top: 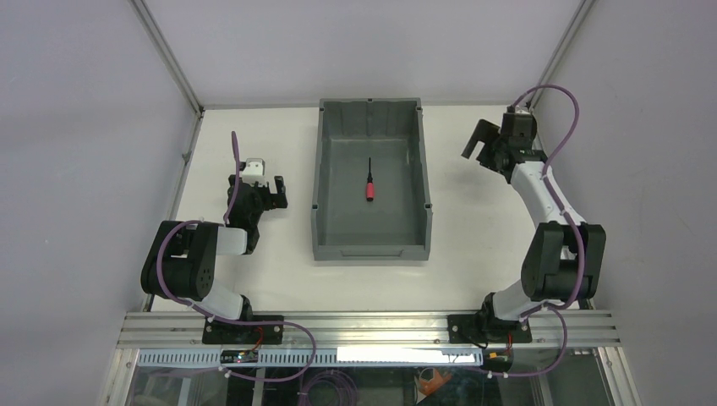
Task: Put the screwdriver in the bin
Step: Reset both arms
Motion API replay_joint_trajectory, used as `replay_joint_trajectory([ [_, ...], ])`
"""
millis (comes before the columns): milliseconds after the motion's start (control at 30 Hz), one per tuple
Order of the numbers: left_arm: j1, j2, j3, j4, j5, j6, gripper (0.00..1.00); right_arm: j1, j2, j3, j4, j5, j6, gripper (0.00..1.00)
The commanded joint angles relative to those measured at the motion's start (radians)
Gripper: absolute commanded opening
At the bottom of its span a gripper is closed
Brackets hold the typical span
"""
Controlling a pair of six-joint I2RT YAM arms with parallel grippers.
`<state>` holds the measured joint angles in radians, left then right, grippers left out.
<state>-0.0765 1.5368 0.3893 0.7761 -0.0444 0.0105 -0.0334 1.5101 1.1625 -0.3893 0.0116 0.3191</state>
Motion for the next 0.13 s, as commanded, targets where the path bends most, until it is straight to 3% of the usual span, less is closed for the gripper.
replay_joint_trajectory([
  [0,0.011,-0.032,-0.006,0.027,0.015,-0.007,0.99,-0.007,-0.049,-0.006,0.084,-0.003,-0.017,0.99],
  [100,0.011,-0.033,-0.006,0.027,0.015,-0.008,0.99,-0.007,-0.050,-0.001,0.075,0.002,-0.012,0.99],
])
